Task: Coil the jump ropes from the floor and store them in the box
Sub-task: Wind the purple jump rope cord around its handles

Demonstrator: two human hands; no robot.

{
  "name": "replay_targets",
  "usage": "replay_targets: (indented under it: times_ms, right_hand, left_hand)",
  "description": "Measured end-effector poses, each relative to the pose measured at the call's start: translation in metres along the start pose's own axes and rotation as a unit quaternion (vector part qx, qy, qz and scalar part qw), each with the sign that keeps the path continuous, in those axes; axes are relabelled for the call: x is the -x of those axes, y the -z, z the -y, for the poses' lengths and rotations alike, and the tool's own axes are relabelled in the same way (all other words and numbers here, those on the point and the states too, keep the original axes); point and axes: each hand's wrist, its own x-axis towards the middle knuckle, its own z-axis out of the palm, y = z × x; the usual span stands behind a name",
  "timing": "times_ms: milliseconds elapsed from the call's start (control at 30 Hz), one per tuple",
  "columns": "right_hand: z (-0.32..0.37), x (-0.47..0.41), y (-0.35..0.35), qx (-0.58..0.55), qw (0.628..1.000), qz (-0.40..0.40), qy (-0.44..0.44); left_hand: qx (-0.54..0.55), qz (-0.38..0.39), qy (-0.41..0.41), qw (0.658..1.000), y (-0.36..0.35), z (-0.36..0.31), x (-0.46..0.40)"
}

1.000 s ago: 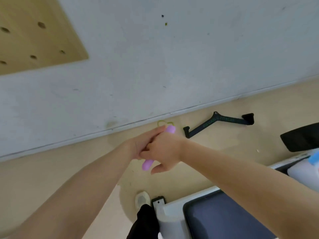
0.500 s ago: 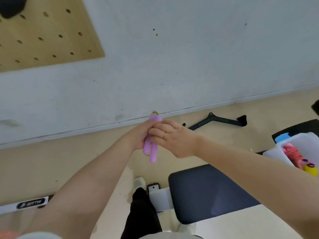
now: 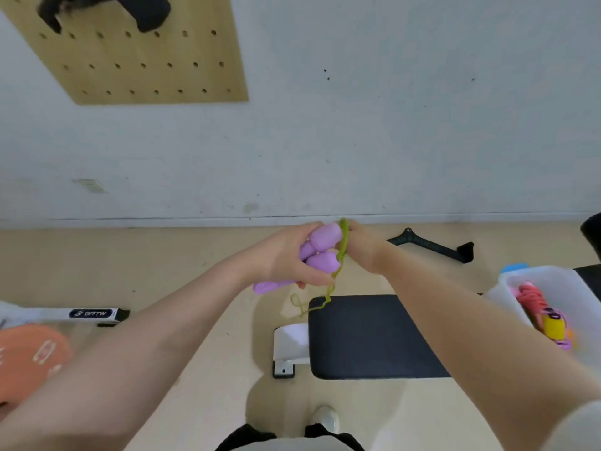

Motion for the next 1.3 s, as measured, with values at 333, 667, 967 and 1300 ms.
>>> replay_targets:
  times_ms: [333,667,967,1300]
  right_hand:
    - [0.005,0.042,-0.055,-0.116,0.991,0.029,0.065]
    - [0.017,0.112,-0.158,0.091,0.942,0.302,-0.114]
    - [0.015,0.146,-0.209,-0.179,0.977,0.112,0.030]
    - [0.038,0.159,-0.234,-0.027,0.993,-0.012,0.110]
  left_hand:
    - [0.086,-0.117,0.157,0.977,0.035,0.064,0.100]
    - [0.280,-0.100,0.059,0.953,0.022,0.087,0.195]
    - [0.197,-0.143,0.036,0.969,0.003,0.077,0.233]
    - [0.199,-0.289,-0.022,0.936,-0.022,0.072,0.233]
